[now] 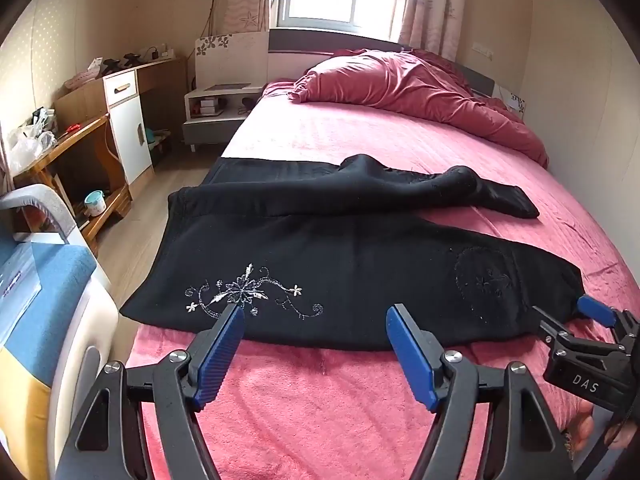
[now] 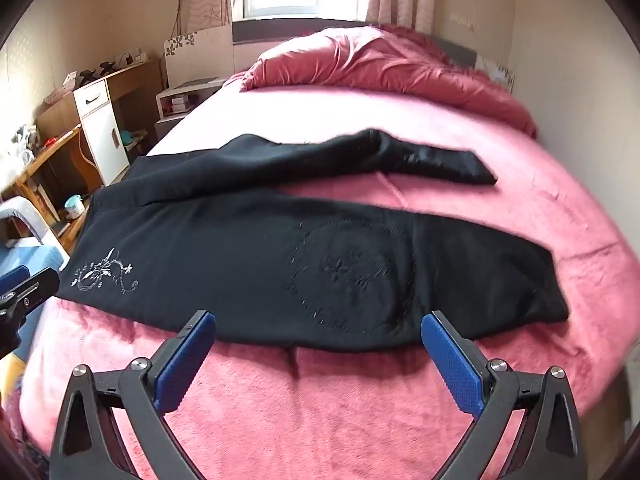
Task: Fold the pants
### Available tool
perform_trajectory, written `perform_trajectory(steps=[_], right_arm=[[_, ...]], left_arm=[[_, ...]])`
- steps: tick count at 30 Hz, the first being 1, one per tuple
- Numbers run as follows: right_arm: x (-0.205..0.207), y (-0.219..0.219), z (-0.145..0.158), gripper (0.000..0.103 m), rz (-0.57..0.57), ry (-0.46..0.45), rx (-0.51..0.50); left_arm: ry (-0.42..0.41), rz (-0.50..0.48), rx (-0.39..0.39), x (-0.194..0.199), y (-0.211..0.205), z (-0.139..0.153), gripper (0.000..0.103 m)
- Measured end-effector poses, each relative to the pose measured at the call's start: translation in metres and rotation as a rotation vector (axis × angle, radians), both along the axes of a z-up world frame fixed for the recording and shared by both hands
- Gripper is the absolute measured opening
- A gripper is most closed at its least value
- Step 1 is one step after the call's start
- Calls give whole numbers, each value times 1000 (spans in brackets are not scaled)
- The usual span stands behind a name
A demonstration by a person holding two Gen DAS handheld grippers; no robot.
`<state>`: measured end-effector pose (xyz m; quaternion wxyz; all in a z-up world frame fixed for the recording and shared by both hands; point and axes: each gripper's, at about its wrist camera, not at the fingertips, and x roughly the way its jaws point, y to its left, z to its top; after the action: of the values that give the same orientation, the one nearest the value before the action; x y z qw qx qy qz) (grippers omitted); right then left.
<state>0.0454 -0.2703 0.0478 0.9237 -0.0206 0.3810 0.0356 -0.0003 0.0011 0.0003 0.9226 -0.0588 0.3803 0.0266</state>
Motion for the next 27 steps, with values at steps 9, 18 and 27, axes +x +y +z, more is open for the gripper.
perform_trajectory(steps=[9,18,27], right_arm=[[-10,18,16,103,24,-69,-112],[-17,26,22,103,53,-112,-136],[-17,28,19,103,66,-108,-142]], left_arm=[[-11,36,40,-3,7,0,75],[18,49,89,-1,6,3,75],[0,61,76,0,8,0,75]])
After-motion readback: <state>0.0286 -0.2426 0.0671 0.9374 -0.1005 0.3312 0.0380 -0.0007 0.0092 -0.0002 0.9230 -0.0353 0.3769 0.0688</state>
